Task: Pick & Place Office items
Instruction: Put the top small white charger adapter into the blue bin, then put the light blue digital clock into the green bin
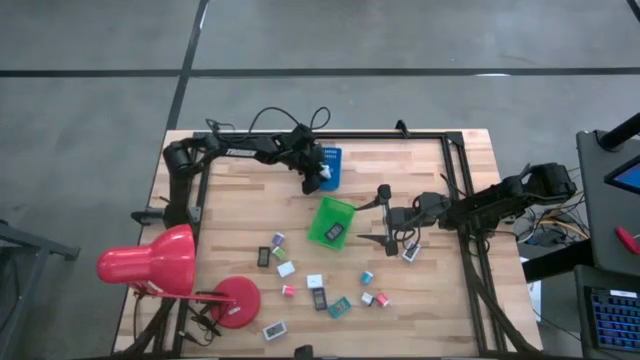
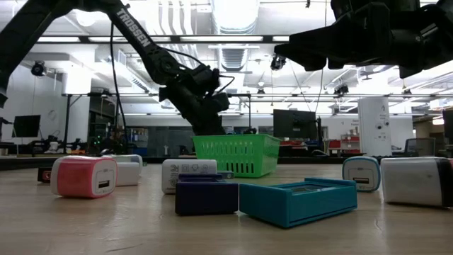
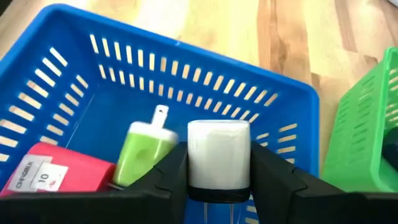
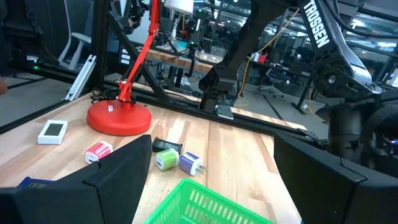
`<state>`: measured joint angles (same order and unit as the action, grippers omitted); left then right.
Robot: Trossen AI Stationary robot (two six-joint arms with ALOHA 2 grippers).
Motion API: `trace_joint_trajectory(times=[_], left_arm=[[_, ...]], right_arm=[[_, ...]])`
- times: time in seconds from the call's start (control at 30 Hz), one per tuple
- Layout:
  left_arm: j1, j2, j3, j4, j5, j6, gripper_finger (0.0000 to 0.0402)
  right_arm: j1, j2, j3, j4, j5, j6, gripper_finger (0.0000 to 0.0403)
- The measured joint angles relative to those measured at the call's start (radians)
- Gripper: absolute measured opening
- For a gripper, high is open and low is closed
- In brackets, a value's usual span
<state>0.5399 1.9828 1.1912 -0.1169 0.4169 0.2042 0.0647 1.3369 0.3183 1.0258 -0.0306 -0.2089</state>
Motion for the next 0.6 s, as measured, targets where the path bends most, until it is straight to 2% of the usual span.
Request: trace_joint_trajectory(times=[0.23,0.6], left_arm=[[-0.01,-0.002,0.0,-0.001,-0.028,0.001,0.0195],[-0.015,-0.019,0.02,-0.004,-0.051,0.026,0.0202]], right_arm=[[0.001,0.0,0.0,-0.001,0.0,0.0,0.0326],[0.001,0.0,0.0,-0.002,0.0,0.003,0.0326]])
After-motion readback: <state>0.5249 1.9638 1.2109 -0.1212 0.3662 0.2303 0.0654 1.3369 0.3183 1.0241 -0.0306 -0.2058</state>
